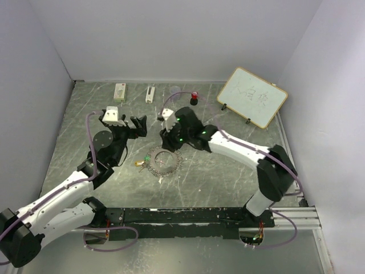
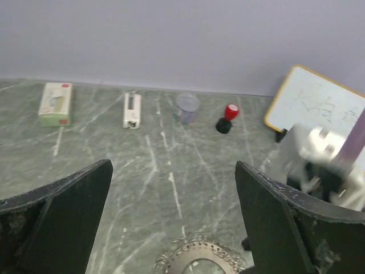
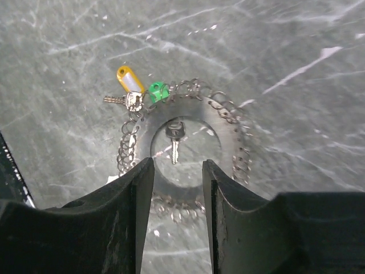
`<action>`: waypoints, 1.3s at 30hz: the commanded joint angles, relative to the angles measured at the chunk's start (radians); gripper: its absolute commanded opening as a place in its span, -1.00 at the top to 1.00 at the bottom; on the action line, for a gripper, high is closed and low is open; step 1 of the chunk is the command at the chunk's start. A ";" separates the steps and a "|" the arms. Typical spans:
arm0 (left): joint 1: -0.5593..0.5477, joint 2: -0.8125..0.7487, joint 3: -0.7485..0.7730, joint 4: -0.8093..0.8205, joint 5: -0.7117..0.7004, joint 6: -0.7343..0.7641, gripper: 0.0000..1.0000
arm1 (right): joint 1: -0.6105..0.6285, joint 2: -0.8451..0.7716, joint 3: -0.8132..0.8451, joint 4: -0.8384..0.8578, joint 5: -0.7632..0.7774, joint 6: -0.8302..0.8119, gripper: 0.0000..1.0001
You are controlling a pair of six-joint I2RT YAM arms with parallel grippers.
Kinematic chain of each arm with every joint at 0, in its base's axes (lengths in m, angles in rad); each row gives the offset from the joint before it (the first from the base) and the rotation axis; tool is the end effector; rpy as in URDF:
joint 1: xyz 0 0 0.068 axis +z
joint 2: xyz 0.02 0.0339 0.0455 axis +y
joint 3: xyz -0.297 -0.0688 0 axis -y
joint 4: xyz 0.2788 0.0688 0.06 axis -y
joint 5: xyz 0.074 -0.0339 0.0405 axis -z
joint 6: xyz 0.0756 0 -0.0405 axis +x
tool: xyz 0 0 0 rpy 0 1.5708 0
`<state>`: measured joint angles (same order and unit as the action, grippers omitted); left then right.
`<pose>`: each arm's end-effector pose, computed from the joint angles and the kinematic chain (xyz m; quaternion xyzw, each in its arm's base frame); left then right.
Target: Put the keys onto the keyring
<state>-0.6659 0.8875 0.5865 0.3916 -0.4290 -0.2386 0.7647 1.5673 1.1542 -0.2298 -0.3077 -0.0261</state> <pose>0.2229 -0.1351 0.3314 -0.0139 0.6773 -0.1862 0.7117 0.2838 0.3040 0.2660 -0.4037 0.7891 0.2874 0.3629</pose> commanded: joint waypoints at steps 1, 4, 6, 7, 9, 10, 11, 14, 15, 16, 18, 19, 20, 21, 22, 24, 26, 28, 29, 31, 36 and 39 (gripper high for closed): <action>0.047 -0.048 0.053 -0.154 -0.099 -0.068 -1.00 | 0.090 0.126 0.070 0.038 0.108 0.016 0.20; 0.066 -0.079 0.049 -0.182 -0.110 -0.076 -1.00 | 0.144 0.218 0.118 0.027 0.175 0.016 0.18; 0.076 -0.101 0.036 -0.178 -0.110 -0.079 -1.00 | 0.164 0.266 0.145 0.026 0.223 0.026 0.15; 0.082 -0.111 0.030 -0.176 -0.109 -0.079 -1.00 | 0.170 0.284 0.156 0.028 0.231 0.029 0.10; 0.089 -0.122 0.025 -0.174 -0.110 -0.077 -1.00 | 0.178 0.307 0.164 0.047 0.234 0.036 -0.06; 0.094 -0.126 0.025 -0.176 -0.111 -0.076 -1.00 | 0.182 0.315 0.166 0.060 0.233 0.037 -0.08; 0.097 -0.128 0.026 -0.178 -0.111 -0.076 -1.00 | 0.186 0.323 0.168 0.068 0.232 0.037 -0.08; 0.105 -0.132 0.024 -0.179 -0.106 -0.079 -1.00 | 0.193 0.356 0.194 0.068 0.250 0.030 -0.09; 0.107 -0.132 0.025 -0.181 -0.104 -0.081 -1.00 | 0.195 0.367 0.204 0.065 0.252 0.026 -0.09; 0.108 -0.131 0.026 -0.181 -0.102 -0.083 -1.00 | 0.196 0.378 0.215 0.062 0.253 0.022 -0.09; 0.112 -0.133 0.026 -0.183 -0.102 -0.083 -1.00 | 0.204 0.406 0.240 0.050 0.250 0.015 -0.08; 0.114 -0.134 0.027 -0.185 -0.103 -0.083 -1.00 | 0.207 0.415 0.252 0.044 0.248 0.013 -0.08; 0.116 -0.137 0.027 -0.186 -0.104 -0.083 -1.00 | 0.211 0.426 0.264 0.038 0.249 0.012 -0.08; 0.118 -0.139 0.026 -0.186 -0.106 -0.084 -1.00 | 0.214 0.434 0.274 0.034 0.249 0.010 -0.07; 0.119 -0.143 0.026 -0.187 -0.106 -0.084 -1.00 | 0.217 0.442 0.283 0.029 0.247 0.010 -0.06; 0.122 -0.147 0.025 -0.190 -0.108 -0.082 -1.00 | 0.221 0.447 0.297 0.019 0.242 0.010 -0.02; 0.125 -0.150 0.024 -0.192 -0.108 -0.082 -1.00 | 0.224 0.474 0.304 0.011 0.235 0.012 0.02; 0.128 -0.153 0.023 -0.193 -0.108 -0.080 -1.00 | 0.228 0.479 0.306 0.006 0.228 0.014 0.06; 0.128 -0.154 0.022 -0.193 -0.108 -0.080 -1.00 | 0.231 0.479 0.305 0.004 0.226 0.016 0.08; 0.131 -0.153 0.021 -0.192 -0.104 -0.082 -1.00 | 0.235 0.480 0.301 0.002 0.222 0.018 0.12; 0.137 -0.148 0.018 -0.190 -0.097 -0.082 -1.00 | 0.244 0.487 0.291 0.005 0.220 0.026 0.15; 0.140 -0.150 0.016 -0.191 -0.096 -0.082 -1.00 | 0.246 0.493 0.291 0.001 0.218 0.026 0.17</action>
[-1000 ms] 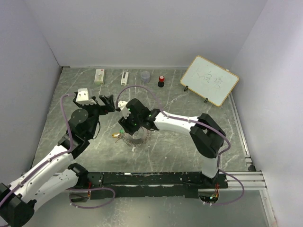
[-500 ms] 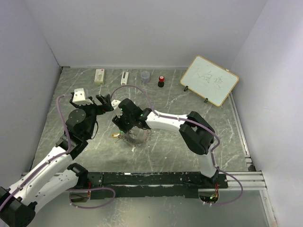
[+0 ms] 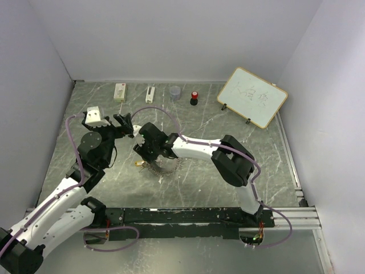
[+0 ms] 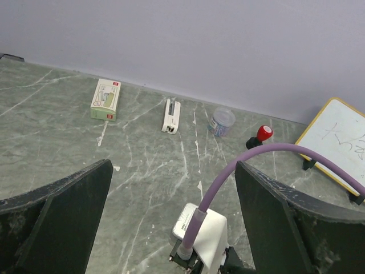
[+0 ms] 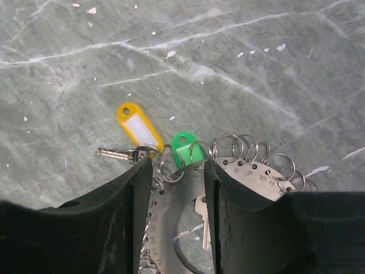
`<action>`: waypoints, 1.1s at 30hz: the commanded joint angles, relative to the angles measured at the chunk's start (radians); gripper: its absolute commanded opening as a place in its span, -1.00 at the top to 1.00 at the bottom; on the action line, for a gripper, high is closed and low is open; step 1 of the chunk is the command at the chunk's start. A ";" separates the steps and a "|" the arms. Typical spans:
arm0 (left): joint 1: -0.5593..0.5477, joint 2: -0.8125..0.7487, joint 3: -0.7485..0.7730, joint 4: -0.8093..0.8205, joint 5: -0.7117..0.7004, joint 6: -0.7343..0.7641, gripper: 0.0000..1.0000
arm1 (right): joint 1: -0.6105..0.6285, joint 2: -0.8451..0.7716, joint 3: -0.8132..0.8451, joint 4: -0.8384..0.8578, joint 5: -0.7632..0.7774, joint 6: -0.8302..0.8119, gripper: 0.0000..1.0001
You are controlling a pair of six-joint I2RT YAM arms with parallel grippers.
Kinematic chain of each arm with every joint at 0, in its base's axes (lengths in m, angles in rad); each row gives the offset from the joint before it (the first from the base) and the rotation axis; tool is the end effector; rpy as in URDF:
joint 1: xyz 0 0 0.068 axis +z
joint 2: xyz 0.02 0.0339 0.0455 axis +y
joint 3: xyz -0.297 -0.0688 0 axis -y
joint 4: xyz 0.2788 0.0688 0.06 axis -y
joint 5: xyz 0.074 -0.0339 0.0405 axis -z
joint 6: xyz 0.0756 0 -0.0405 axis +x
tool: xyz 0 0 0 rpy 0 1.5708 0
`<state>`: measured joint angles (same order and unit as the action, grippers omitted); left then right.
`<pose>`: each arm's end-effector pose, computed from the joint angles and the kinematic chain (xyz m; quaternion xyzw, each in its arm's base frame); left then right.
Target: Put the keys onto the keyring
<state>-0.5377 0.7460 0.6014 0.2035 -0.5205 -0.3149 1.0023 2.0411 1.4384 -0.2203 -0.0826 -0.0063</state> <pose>0.2132 -0.0833 0.3425 -0.1124 0.6796 -0.1300 0.7132 0.2746 0.4414 0.1601 -0.4626 0.8070 0.2081 0.3022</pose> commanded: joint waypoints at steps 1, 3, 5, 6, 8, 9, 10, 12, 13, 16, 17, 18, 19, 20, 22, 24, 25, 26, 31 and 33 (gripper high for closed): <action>0.014 -0.009 0.001 -0.003 -0.006 -0.006 -1.00 | 0.011 0.023 0.009 -0.009 -0.010 0.006 0.18; 0.015 -0.011 0.000 -0.003 -0.004 -0.006 -1.00 | 0.012 0.029 0.013 -0.012 -0.013 0.006 0.19; 0.017 -0.011 0.001 -0.004 -0.005 -0.006 -1.00 | 0.014 0.034 0.016 -0.014 -0.015 0.006 0.20; 0.018 -0.011 0.001 -0.004 -0.003 -0.006 -1.00 | 0.014 0.038 0.016 -0.014 -0.016 0.006 0.20; 0.019 -0.012 0.000 -0.005 -0.002 -0.007 -1.00 | 0.015 0.047 0.019 -0.018 -0.021 0.008 0.21; 0.021 -0.011 -0.001 -0.004 -0.001 -0.006 -1.00 | 0.016 0.050 0.021 -0.019 -0.022 0.009 0.22; 0.021 -0.012 0.000 -0.004 0.000 -0.006 -1.00 | 0.016 0.054 0.022 -0.020 -0.022 0.009 0.23; 0.023 -0.012 -0.002 -0.004 0.001 -0.007 -1.00 | 0.016 0.058 0.024 -0.024 -0.022 0.009 0.39; 0.023 -0.012 -0.002 -0.005 0.002 -0.007 -1.00 | 0.016 0.060 0.026 -0.026 -0.019 0.010 0.52; 0.025 -0.012 -0.002 -0.004 0.004 -0.007 -1.00 | 0.015 0.056 0.028 -0.032 -0.013 0.011 1.00; 0.026 -0.013 -0.002 -0.005 0.004 -0.007 -1.00 | 0.016 0.046 0.024 -0.028 -0.002 0.012 1.00; 0.028 -0.014 -0.002 -0.007 0.004 -0.006 -1.00 | 0.016 0.032 0.014 -0.019 0.011 0.015 1.00; 0.027 -0.014 -0.002 -0.007 0.004 -0.006 -1.00 | 0.016 0.011 -0.002 -0.005 0.024 0.017 1.00; 0.029 -0.016 -0.002 -0.009 0.004 -0.007 -1.00 | 0.015 -0.009 -0.018 0.007 0.037 0.017 1.00; 0.029 -0.017 -0.002 -0.009 0.006 -0.007 -1.00 | 0.014 -0.065 -0.045 0.024 0.061 0.015 1.00; 0.030 -0.017 -0.002 -0.009 0.010 -0.010 -1.00 | 0.011 -0.109 -0.073 0.039 0.086 0.010 1.00; 0.030 -0.017 -0.002 -0.009 0.012 -0.011 -1.00 | 0.008 -0.128 -0.081 0.041 0.094 0.008 1.00; 0.031 -0.017 -0.002 -0.009 0.015 -0.012 -1.00 | 0.003 -0.144 -0.091 0.039 0.101 0.007 1.00; 0.032 -0.006 0.001 -0.010 0.026 -0.012 -1.00 | -0.031 -0.212 -0.125 0.030 0.125 0.002 1.00; 0.032 -0.003 0.001 -0.009 0.032 -0.012 -1.00 | -0.047 -0.236 -0.140 0.029 0.132 0.000 1.00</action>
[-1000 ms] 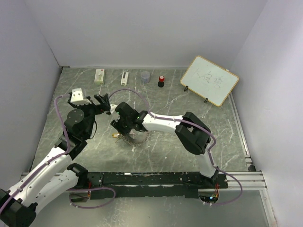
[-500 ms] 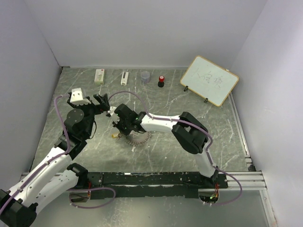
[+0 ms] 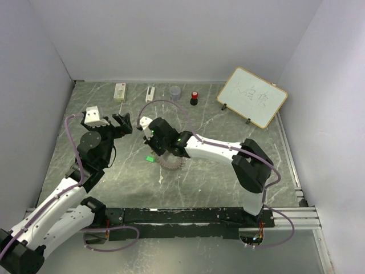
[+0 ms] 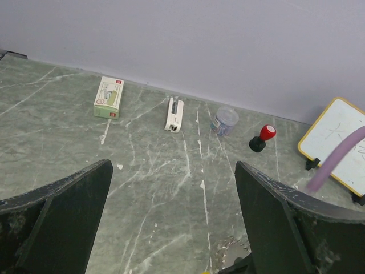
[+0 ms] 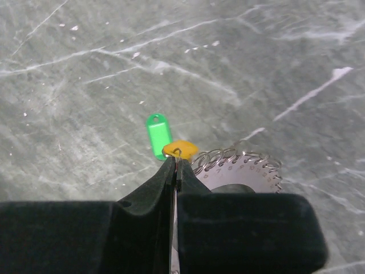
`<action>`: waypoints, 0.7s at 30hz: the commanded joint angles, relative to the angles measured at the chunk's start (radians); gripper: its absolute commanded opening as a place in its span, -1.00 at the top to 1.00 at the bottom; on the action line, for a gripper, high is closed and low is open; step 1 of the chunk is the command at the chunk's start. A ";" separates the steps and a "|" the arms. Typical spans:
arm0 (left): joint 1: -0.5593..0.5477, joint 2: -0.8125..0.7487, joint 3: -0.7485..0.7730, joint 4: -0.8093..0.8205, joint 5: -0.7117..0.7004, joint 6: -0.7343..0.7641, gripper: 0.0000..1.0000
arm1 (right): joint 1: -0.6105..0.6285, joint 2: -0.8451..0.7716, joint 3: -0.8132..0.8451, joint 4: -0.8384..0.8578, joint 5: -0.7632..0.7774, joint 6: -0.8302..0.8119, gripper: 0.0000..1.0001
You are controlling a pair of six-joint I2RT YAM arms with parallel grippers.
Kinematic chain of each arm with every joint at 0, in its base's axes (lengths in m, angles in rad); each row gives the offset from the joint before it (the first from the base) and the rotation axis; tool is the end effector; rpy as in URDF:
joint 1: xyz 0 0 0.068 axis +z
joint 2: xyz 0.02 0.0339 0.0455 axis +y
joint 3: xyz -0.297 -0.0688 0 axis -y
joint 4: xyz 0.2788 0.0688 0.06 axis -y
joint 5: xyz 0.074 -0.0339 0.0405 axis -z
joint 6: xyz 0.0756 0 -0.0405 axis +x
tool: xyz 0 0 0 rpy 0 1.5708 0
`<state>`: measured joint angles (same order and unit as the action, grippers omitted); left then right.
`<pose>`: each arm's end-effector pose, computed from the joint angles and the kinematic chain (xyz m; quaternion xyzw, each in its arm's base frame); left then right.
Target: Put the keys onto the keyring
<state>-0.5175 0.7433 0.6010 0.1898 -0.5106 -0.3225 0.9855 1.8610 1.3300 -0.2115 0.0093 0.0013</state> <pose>0.2144 -0.0795 0.3410 -0.1169 0.6824 -0.1264 0.7104 0.2691 0.4047 0.2075 -0.4309 0.8077 0.1868 0.3564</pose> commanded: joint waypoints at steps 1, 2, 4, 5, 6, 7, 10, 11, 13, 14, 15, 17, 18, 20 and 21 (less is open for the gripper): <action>0.012 0.002 0.000 0.007 0.027 -0.004 -1.00 | -0.038 -0.068 -0.038 0.018 0.044 -0.009 1.00; 0.013 0.006 -0.001 0.011 0.033 -0.003 -1.00 | -0.047 -0.077 -0.046 0.017 0.046 -0.010 1.00; 0.013 0.016 -0.007 0.030 0.068 0.005 -0.99 | -0.067 -0.097 -0.062 0.020 0.044 -0.009 1.00; 0.013 0.022 -0.013 0.046 0.090 0.011 -0.99 | -0.075 -0.109 -0.070 0.024 0.040 -0.010 1.00; 0.013 0.030 -0.017 0.061 0.116 0.015 -0.98 | -0.084 -0.123 -0.080 0.029 0.037 -0.009 1.00; 0.013 0.038 -0.021 0.075 0.139 0.020 -0.95 | -0.094 -0.137 -0.087 0.031 0.036 -0.009 1.00; 0.013 0.061 -0.039 0.122 0.197 0.040 -0.90 | -0.124 -0.187 -0.117 0.045 0.020 -0.015 1.00; 0.013 0.066 -0.046 0.138 0.213 0.046 -0.89 | -0.130 -0.206 -0.123 0.051 0.012 -0.017 1.00; 0.013 0.074 -0.059 0.169 0.248 0.057 -0.87 | -0.152 -0.247 -0.145 0.059 -0.006 -0.027 1.00; 0.013 0.078 -0.067 0.186 0.269 0.064 -0.87 | -0.162 -0.267 -0.153 0.061 -0.016 -0.036 1.00; 0.013 0.082 -0.075 0.206 0.296 0.069 -0.86 | -0.171 -0.288 -0.163 0.065 -0.026 -0.045 1.00; 0.013 0.090 -0.092 0.248 0.350 0.079 -0.85 | -0.190 -0.331 -0.180 0.073 -0.044 -0.064 1.00; 0.013 0.098 -0.101 0.272 0.389 0.087 -0.85 | -0.200 -0.353 -0.186 0.075 -0.051 -0.071 1.00; 0.013 0.120 -0.110 0.308 0.458 0.095 -0.83 | -0.221 -0.395 -0.199 0.081 -0.069 -0.083 1.00; 0.014 0.140 -0.112 0.323 0.497 0.100 -0.81 | -0.231 -0.411 -0.202 0.081 -0.077 -0.086 1.00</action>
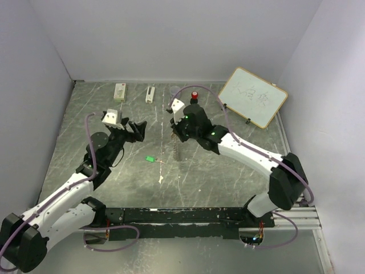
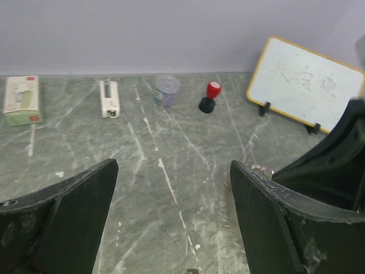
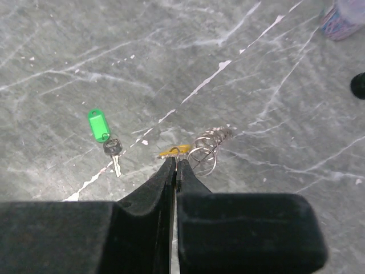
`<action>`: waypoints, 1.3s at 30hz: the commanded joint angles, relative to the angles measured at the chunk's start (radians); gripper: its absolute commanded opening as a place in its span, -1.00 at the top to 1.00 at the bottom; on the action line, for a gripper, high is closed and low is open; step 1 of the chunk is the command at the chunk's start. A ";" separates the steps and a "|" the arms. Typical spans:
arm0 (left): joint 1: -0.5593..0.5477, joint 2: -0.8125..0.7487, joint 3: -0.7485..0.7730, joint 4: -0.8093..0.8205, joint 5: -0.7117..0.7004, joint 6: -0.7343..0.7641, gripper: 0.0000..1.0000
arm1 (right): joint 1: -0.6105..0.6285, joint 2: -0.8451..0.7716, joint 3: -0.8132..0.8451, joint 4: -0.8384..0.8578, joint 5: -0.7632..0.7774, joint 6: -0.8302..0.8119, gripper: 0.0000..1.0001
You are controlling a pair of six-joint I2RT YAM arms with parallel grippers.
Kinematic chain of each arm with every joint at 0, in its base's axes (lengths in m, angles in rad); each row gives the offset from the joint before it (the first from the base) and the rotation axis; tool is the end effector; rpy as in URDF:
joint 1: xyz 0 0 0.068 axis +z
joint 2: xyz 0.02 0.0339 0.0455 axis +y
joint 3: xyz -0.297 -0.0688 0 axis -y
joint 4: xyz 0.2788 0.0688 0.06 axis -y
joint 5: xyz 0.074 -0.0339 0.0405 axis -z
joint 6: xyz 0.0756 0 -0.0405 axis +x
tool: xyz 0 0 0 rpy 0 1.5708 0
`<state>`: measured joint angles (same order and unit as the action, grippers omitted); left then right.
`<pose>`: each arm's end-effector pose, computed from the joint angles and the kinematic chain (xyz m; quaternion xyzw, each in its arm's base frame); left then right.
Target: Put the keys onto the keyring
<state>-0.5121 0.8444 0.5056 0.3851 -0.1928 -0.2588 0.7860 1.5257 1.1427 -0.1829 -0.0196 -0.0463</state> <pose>0.2282 -0.1117 0.3063 0.0178 0.6906 -0.2091 0.6921 0.2914 0.2939 0.2815 -0.3586 0.7997 0.1821 0.4459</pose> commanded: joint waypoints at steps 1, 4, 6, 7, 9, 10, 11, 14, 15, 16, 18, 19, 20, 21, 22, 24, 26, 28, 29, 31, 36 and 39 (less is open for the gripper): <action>0.008 0.055 -0.018 0.151 0.227 0.043 -0.79 | -0.039 -0.095 -0.015 0.050 -0.054 -0.043 1.00; 0.008 0.113 -0.021 0.198 0.327 0.066 -0.75 | -0.054 -0.119 -0.006 0.032 -0.061 -0.057 1.00; 0.007 0.158 -0.021 0.237 0.395 0.085 -0.72 | -0.058 -0.127 0.001 0.022 -0.066 -0.063 1.00; 0.008 0.181 -0.015 0.250 0.425 0.092 -0.70 | -0.059 -0.131 0.003 0.019 -0.072 -0.066 1.00; 0.006 0.220 -0.009 0.278 0.479 0.103 -0.66 | -0.061 -0.138 0.007 0.015 -0.075 -0.069 1.00; 0.006 0.237 -0.006 0.293 0.502 0.108 -0.64 | -0.062 -0.141 0.008 0.015 -0.080 -0.070 1.00; 0.006 0.250 -0.005 0.307 0.520 0.110 -0.63 | -0.063 -0.145 0.010 0.014 -0.083 -0.071 1.00; 0.006 0.282 -0.005 0.349 0.575 0.114 -0.60 | -0.063 -0.154 0.014 0.009 -0.088 -0.074 1.00; 0.007 0.289 -0.006 0.362 0.591 0.115 -0.59 | -0.062 -0.156 0.016 0.006 -0.088 -0.075 1.00; 0.006 0.297 -0.007 0.371 0.607 0.118 -0.59 | -0.063 -0.158 0.018 0.004 -0.090 -0.076 1.00; 0.005 0.309 -0.009 0.386 0.646 0.134 -0.56 | -0.063 -0.163 0.021 0.002 -0.098 -0.078 1.00; 0.003 0.314 -0.010 0.392 0.662 0.144 -0.56 | -0.064 -0.165 0.023 0.002 -0.102 -0.078 1.00; 0.003 0.318 -0.012 0.397 0.668 0.151 -0.56 | -0.064 -0.167 0.024 0.002 -0.107 -0.078 1.00; 0.003 0.322 -0.014 0.399 0.673 0.157 -0.56 | -0.064 -0.169 0.026 0.001 -0.111 -0.078 1.00; 0.002 0.326 -0.014 0.402 0.681 0.162 -0.57 | -0.063 -0.170 0.028 -0.001 -0.114 -0.078 1.00; 0.003 0.337 -0.011 0.397 0.701 0.176 -0.57 | -0.063 -0.175 0.030 -0.001 -0.119 -0.081 1.00; 0.001 0.354 -0.001 0.388 0.717 0.185 -0.57 | -0.063 -0.181 0.030 -0.002 -0.122 -0.082 1.00; 0.002 0.371 0.007 0.381 0.730 0.192 -0.57 | -0.063 -0.188 0.032 -0.005 -0.126 -0.084 1.00; 0.000 0.380 0.011 0.381 0.740 0.193 -0.56 | -0.062 -0.193 0.031 -0.006 -0.130 -0.085 1.00; -0.002 0.398 0.016 0.392 0.758 0.197 -0.56 | -0.063 -0.199 0.033 -0.008 -0.129 -0.088 1.00; -0.021 0.443 0.034 0.420 0.792 0.216 -0.54 | -0.064 -0.212 0.034 -0.016 -0.131 -0.092 1.00; -0.047 0.460 0.050 0.417 0.780 0.246 -0.53 | -0.063 -0.218 0.030 -0.018 -0.135 -0.092 1.00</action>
<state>-0.5297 1.2869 0.5060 0.7444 0.5491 -0.0639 0.7273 1.3430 1.1431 -0.2108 -0.1432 -0.1253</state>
